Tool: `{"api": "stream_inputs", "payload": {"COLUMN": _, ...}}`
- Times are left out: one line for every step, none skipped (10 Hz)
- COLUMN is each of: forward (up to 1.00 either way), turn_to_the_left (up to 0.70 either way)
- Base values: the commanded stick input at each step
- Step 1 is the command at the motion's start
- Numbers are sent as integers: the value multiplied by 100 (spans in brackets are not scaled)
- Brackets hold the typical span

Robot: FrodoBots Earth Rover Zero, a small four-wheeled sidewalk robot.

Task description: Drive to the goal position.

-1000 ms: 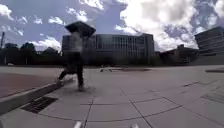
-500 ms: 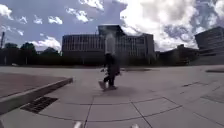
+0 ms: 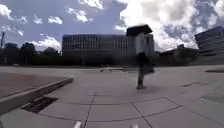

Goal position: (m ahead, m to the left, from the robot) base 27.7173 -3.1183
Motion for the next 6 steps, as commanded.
{"api": "stream_inputs", "payload": {"forward": 5, "turn_to_the_left": 0}}
{"api": "stream_inputs", "payload": {"forward": 6, "turn_to_the_left": 0}}
{"api": "stream_inputs", "payload": {"forward": 6, "turn_to_the_left": 0}}
{"api": "stream_inputs", "payload": {"forward": 5, "turn_to_the_left": 0}}
{"api": "stream_inputs", "payload": {"forward": 5, "turn_to_the_left": 0}}
{"api": "stream_inputs", "payload": {"forward": 5, "turn_to_the_left": 0}}
